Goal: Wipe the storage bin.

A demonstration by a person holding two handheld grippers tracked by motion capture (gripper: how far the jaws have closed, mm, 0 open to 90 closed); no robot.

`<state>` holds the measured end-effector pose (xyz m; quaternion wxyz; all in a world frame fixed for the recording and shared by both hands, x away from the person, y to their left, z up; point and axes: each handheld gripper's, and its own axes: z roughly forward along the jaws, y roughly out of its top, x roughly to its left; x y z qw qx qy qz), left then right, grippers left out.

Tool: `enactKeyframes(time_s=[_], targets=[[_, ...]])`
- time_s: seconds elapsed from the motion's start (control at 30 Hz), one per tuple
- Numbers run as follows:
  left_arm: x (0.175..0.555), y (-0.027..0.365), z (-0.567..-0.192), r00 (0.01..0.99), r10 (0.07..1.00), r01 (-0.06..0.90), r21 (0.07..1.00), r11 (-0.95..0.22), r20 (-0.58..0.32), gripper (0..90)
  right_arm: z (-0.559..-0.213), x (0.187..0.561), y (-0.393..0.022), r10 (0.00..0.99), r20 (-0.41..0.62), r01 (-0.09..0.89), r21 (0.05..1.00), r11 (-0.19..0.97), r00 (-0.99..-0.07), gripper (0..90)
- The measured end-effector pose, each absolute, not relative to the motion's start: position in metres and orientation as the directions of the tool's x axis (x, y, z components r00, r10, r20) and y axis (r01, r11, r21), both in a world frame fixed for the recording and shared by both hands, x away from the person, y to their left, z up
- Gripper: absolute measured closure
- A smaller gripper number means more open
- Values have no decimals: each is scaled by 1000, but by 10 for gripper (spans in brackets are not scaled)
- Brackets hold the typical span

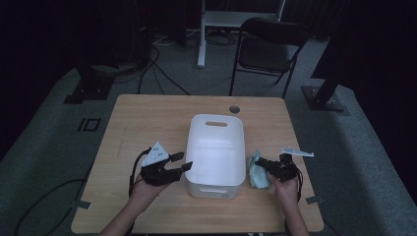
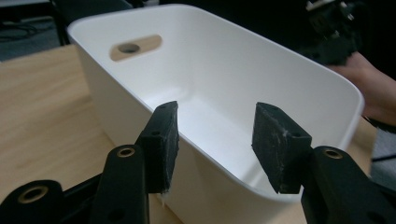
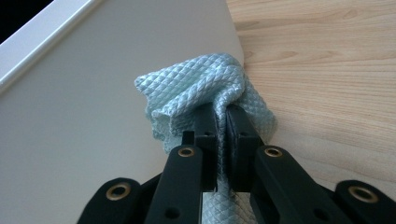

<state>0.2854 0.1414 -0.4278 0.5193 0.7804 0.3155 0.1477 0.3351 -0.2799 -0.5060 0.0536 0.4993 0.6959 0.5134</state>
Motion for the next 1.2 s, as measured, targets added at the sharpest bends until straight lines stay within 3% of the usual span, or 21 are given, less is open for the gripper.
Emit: enactKeyframes(time_s=[0.83, 1.2], targets=[[387, 134, -411, 774, 633, 273, 916, -294, -28, 480, -510, 334, -280, 745, 450, 649, 760, -29, -493, 846], [435, 126, -411, 790, 611, 279, 916, -287, -50, 464, -512, 335, -280, 741, 456, 654, 756, -30, -494, 846]])
